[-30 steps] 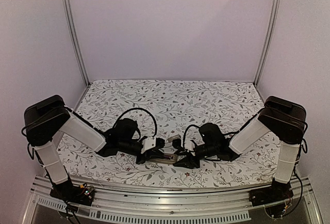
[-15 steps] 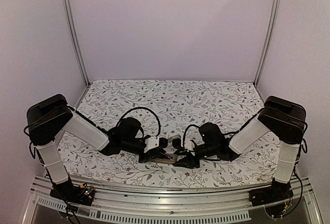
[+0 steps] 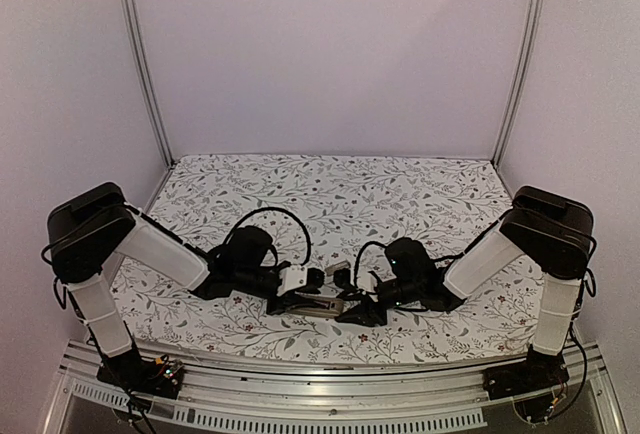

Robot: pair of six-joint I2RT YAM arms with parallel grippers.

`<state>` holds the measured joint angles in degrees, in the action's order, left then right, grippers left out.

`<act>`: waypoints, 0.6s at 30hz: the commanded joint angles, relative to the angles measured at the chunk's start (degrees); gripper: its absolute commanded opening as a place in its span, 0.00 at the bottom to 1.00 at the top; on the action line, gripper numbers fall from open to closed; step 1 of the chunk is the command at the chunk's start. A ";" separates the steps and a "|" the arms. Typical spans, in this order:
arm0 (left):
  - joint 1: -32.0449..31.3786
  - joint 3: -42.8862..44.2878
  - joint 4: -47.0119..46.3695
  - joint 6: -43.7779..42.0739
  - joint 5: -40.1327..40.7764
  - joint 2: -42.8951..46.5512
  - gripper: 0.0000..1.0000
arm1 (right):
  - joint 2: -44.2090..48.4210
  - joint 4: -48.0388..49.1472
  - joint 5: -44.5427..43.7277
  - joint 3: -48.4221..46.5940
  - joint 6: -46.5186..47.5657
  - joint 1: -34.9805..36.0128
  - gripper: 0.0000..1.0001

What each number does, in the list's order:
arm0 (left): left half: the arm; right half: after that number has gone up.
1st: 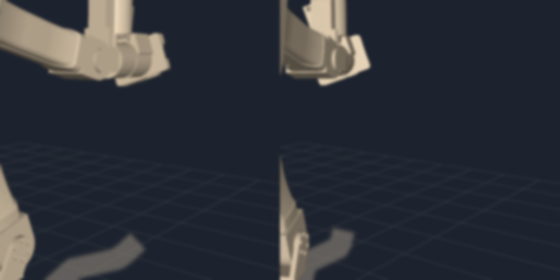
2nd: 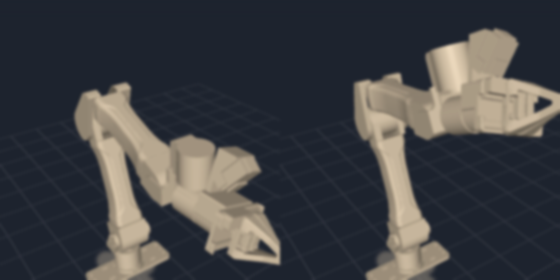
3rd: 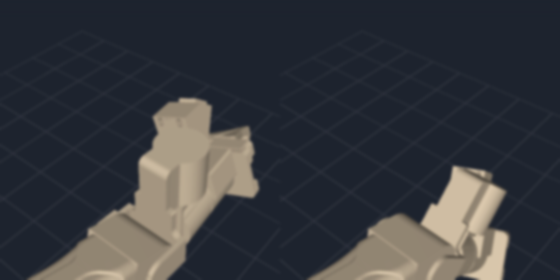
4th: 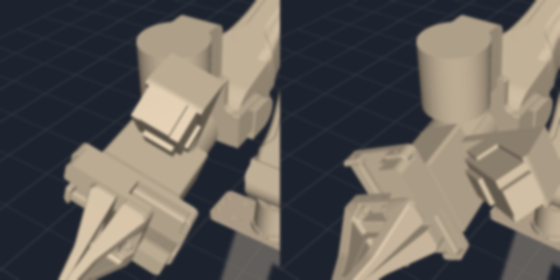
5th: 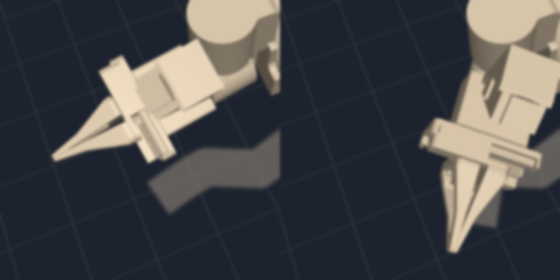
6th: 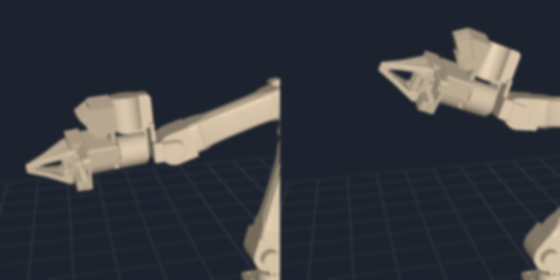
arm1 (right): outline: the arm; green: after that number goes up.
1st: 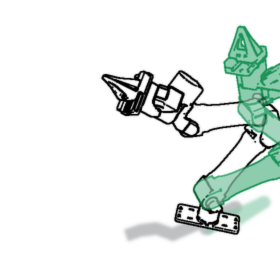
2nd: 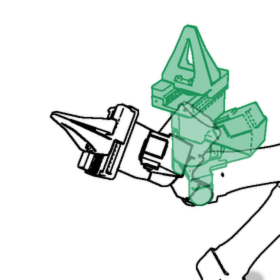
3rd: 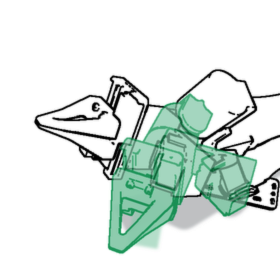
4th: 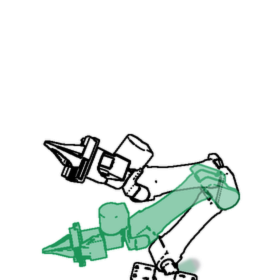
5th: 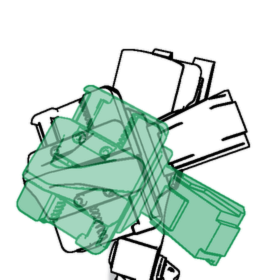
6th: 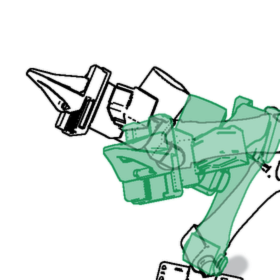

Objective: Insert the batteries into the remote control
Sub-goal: Place the battery in the battery compartment.

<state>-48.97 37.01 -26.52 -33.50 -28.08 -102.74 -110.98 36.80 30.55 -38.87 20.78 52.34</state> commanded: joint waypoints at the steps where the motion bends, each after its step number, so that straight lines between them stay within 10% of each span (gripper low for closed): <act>1: 0.34 -0.88 6.07 0.44 -0.36 0.50 0.29 | -1.34 -1.06 -1.54 -1.51 -0.20 0.49 0.33; 18: 3.41 2.81 14.94 -0.94 -9.76 9.23 0.50 | -1.29 -1.39 -2.51 -2.00 -0.99 0.42 0.33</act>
<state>-47.59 38.06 -17.72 -32.36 -33.15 -97.34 -111.50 35.94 29.65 -40.12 20.40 52.49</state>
